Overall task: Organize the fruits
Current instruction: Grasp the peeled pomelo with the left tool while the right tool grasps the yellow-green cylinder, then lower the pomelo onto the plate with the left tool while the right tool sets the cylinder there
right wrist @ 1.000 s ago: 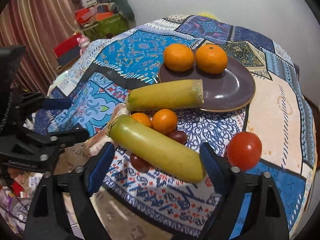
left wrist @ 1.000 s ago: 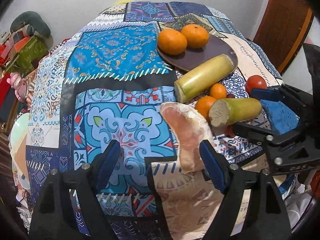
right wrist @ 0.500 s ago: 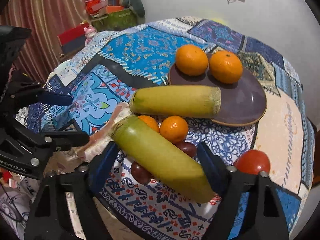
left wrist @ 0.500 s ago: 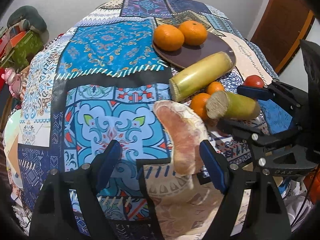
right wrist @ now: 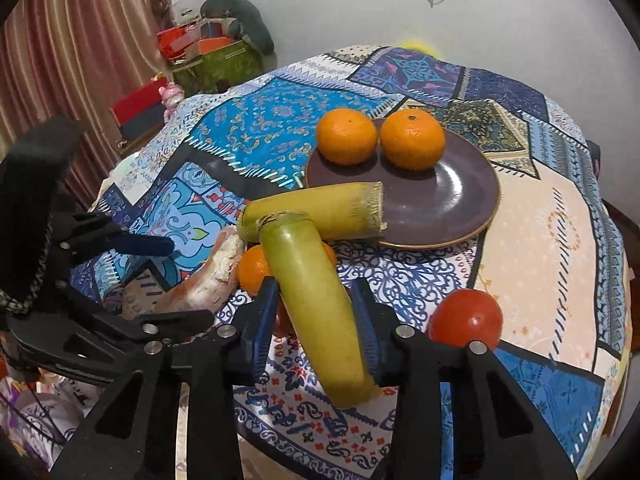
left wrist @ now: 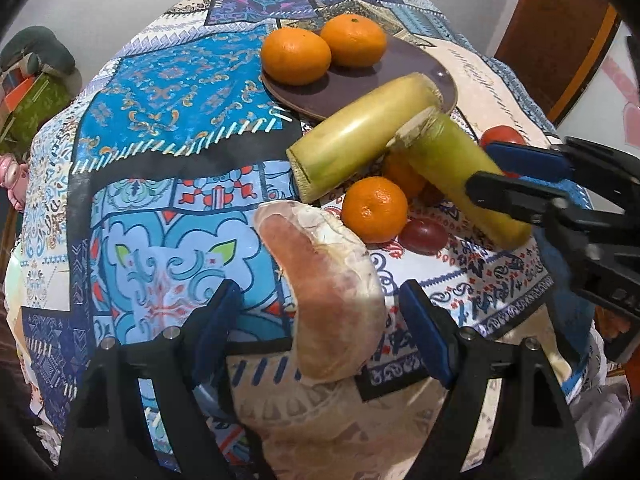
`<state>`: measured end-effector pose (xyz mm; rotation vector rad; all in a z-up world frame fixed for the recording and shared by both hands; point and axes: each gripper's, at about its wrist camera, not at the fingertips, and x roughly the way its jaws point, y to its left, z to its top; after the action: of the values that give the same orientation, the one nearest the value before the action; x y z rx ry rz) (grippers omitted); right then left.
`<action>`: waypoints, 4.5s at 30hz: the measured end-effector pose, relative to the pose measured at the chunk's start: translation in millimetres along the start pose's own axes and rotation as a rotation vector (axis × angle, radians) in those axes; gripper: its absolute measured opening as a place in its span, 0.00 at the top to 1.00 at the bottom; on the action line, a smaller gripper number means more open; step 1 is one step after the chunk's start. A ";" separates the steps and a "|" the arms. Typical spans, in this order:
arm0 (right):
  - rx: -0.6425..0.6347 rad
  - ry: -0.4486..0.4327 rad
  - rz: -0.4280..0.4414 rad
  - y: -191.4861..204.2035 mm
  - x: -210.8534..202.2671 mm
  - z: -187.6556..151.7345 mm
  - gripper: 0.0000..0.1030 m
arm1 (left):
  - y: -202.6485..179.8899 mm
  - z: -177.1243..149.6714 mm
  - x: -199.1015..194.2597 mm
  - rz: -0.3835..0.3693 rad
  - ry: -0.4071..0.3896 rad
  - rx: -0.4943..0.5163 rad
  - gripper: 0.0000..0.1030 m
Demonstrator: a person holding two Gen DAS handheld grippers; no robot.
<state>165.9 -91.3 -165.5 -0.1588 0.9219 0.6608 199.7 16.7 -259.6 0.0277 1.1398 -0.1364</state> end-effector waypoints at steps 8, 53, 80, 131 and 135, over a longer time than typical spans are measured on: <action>0.056 0.022 0.047 -13.2 -16.0 -7.5 0.91 | 2.9 -4.7 -0.8 -0.050 -0.035 -0.019 0.55; 0.052 0.045 0.062 -2.1 0.5 -7.1 0.65 | 17.9 -4.0 -42.2 -0.024 -0.118 -0.047 0.58; 0.170 -0.242 -0.097 -65.7 -87.0 48.5 0.65 | -25.3 93.7 -100.6 -0.016 -0.356 0.047 0.58; 0.187 -0.043 -0.093 -140.4 76.1 98.9 0.66 | -12.8 202.1 46.0 -0.007 -0.236 0.023 0.58; 0.190 -0.040 -0.088 -141.5 76.6 98.4 0.66 | -12.3 202.7 46.1 -0.004 -0.238 0.020 0.57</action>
<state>349.5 -129.1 -186.1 -0.0169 0.9286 0.4901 400.2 -18.4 -216.0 0.0261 0.9013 -0.1511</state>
